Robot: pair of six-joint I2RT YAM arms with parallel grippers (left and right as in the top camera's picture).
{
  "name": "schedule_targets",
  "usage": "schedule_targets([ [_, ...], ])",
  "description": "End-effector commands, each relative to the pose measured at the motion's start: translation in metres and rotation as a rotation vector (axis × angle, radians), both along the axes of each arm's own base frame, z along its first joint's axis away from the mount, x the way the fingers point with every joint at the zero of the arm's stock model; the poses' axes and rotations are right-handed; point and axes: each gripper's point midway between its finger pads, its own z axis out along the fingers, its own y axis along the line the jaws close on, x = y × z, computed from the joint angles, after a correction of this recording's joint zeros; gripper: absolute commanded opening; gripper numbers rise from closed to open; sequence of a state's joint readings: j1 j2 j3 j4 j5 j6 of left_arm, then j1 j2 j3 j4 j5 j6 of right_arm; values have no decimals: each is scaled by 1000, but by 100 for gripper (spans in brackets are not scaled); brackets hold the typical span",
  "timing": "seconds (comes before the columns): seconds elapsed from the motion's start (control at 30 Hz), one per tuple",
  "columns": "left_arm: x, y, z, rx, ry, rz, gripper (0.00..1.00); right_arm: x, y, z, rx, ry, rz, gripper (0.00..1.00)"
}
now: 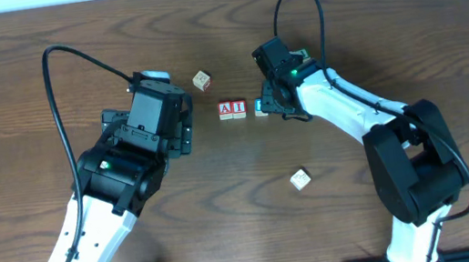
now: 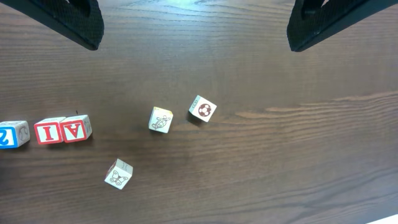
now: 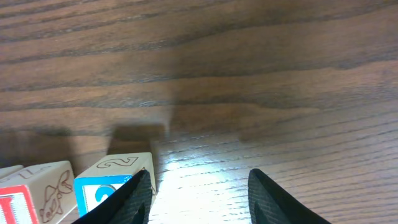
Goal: Spell out Ai2
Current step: 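Lower the '2' block beside 'I', open the right gripper, lift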
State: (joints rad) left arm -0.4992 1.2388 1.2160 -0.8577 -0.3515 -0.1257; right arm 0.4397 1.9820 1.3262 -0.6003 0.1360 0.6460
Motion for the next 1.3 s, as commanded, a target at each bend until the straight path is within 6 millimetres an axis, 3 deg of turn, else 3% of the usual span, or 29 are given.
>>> schedule_targets([
  [0.0, 0, 5, 0, 26, -3, 5, 95, -1, -1, -5, 11, 14, -3, 52],
  [0.5, 0, 5, 0, 26, -3, 5, 96, -3, 7, -6, 50, 24, 12, 63],
  [1.27, 0, 5, 0, 26, -3, 5, 95, -2, 16, -7, 55, 13, 31, 68],
])
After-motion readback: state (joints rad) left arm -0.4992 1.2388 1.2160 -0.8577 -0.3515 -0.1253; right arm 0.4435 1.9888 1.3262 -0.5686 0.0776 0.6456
